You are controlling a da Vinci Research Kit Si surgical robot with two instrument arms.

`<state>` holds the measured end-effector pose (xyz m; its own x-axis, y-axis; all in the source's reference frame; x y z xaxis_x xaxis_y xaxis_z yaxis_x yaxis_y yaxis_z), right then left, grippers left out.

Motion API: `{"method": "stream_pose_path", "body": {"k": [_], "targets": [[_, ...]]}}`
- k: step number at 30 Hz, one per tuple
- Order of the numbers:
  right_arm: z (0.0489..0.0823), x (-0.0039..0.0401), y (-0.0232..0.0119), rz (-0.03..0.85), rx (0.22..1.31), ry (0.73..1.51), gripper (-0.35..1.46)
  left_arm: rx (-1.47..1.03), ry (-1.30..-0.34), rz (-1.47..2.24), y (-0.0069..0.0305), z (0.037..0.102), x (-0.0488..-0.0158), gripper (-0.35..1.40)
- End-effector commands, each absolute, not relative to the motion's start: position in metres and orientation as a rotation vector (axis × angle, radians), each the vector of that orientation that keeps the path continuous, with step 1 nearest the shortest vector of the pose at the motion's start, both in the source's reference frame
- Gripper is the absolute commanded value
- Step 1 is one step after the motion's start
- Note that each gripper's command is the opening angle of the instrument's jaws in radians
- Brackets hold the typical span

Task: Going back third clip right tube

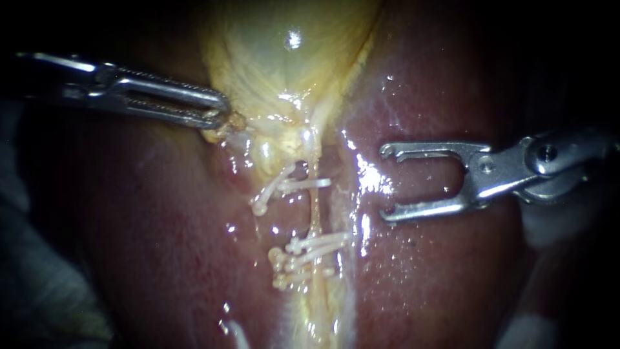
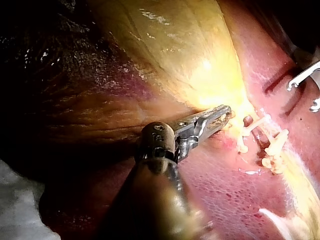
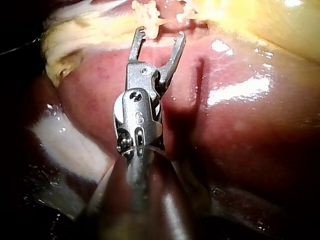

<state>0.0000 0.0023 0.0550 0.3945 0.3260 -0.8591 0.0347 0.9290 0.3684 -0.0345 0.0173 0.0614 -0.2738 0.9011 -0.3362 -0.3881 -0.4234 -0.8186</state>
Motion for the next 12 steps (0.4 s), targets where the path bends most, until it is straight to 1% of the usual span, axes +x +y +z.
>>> {"method": "stream_pose_path", "body": {"k": [1,12], "targets": [[0.055,0.0001,0.0023,0.189,0.354,1.157,0.5,-1.028,-0.775,1.827,0.0173,0.0615,-0.0345,-0.35],[0.0551,0.0002,0.0022,0.19,0.353,1.157,0.5,-1.026,-0.777,1.83,0.0173,0.0615,-0.0342,-0.35]]}}
